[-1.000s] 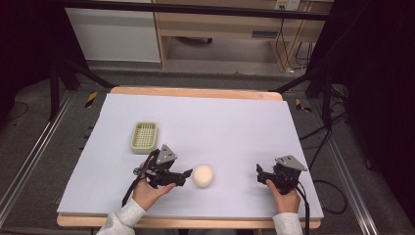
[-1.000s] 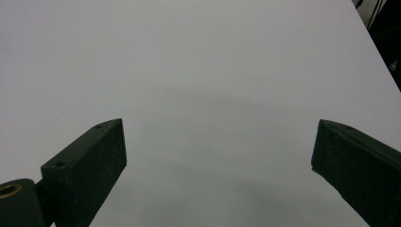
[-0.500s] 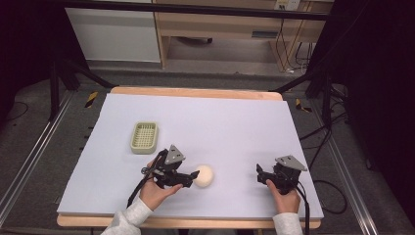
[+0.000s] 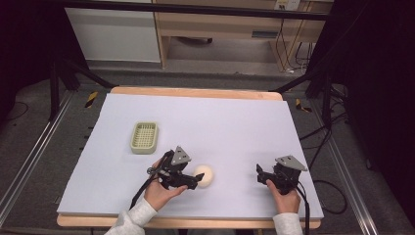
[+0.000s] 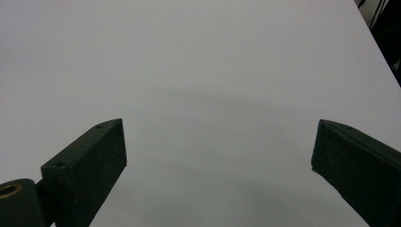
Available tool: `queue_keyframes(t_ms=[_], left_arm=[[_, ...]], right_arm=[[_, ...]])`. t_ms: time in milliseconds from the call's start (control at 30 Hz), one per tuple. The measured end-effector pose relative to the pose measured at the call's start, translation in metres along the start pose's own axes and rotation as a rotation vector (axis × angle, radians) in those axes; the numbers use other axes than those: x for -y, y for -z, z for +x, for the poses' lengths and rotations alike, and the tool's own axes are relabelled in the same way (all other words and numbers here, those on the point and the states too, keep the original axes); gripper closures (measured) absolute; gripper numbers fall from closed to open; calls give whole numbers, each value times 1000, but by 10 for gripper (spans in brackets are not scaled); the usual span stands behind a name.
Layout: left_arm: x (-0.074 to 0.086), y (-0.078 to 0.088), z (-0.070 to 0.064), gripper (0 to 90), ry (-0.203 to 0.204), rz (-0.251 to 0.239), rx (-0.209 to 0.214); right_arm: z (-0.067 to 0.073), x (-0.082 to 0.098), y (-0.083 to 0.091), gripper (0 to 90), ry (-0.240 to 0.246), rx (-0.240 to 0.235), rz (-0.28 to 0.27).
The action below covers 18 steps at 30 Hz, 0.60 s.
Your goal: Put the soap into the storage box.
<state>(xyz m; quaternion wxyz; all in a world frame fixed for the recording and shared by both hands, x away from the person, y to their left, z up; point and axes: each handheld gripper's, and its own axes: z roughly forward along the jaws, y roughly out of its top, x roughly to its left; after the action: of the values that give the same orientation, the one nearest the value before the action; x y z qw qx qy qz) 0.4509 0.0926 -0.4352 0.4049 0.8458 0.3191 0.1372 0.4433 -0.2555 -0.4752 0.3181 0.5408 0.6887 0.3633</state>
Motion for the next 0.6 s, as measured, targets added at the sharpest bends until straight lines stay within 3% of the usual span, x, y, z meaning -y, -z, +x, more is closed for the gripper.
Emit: queue_keyframes(t_ms=[600], left_arm=[[-4,-21,-15,164,-21,63,34]], right_arm=[[0,0,1,44,3,-11,-4]])
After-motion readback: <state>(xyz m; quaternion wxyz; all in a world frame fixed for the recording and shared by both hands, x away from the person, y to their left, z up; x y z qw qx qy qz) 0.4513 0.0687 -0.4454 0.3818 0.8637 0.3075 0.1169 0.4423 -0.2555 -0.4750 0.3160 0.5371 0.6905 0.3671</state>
